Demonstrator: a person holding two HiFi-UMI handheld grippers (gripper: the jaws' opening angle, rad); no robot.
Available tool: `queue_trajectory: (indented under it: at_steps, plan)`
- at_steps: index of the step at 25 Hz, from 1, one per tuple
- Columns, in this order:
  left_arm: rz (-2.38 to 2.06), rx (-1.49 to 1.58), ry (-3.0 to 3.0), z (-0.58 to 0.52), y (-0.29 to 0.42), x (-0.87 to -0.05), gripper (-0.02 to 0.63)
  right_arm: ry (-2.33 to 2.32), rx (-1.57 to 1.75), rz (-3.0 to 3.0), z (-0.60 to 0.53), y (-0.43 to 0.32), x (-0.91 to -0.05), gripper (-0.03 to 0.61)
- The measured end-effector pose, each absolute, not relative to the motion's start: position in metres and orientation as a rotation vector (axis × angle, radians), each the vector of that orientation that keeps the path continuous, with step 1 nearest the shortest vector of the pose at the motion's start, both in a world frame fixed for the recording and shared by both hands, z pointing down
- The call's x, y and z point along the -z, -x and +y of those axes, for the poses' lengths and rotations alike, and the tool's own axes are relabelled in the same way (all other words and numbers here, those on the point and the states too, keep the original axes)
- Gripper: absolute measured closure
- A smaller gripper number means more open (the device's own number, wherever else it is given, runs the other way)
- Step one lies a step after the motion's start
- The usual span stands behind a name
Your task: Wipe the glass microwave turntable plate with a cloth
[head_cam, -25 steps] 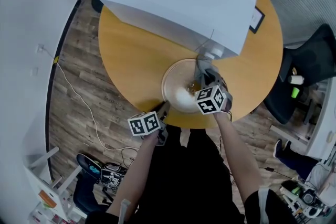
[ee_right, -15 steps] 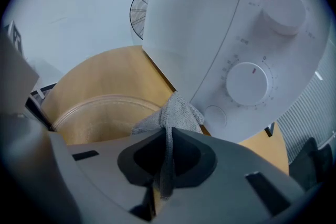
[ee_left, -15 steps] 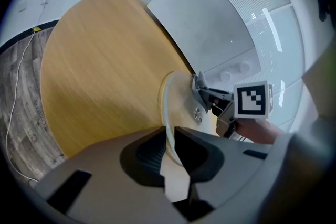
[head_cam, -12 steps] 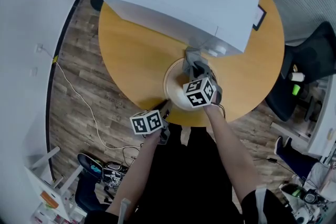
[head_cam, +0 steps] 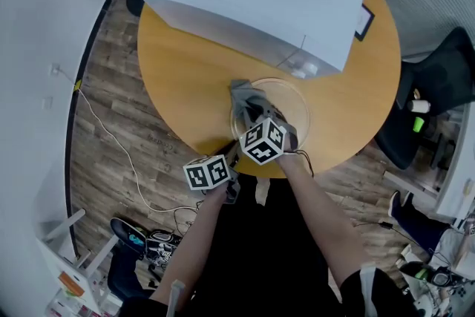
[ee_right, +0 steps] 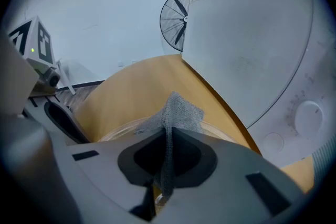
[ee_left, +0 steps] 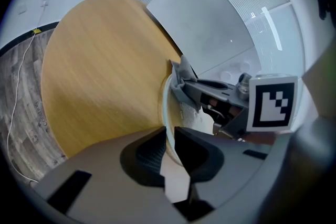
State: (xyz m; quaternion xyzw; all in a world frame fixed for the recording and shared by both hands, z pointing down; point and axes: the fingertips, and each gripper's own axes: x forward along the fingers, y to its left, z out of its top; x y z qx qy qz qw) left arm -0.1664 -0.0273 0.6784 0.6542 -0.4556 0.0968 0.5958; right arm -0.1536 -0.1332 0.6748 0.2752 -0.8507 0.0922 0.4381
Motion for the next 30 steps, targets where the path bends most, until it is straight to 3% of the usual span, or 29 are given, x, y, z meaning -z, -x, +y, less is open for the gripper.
queue_trajectory:
  at_steps: [9, 19, 30]
  plan:
    - [-1.081, -0.219, -1.515, -0.027, 0.168, -0.678, 0.571, -0.578, -0.280, -2.171, -0.082, 0.166, -0.672, 0.562]
    - [-1.089, -0.187, -1.481, -0.027, 0.170, -0.679, 0.577, -0.529, -0.489, -2.178, -0.031, 0.138, -0.672, 0.555]
    - [-1.077, -0.164, -1.452, -0.027, 0.169, -0.681, 0.581, -0.454, -0.453, -2.161, 0.007, 0.099, -0.676, 0.555]
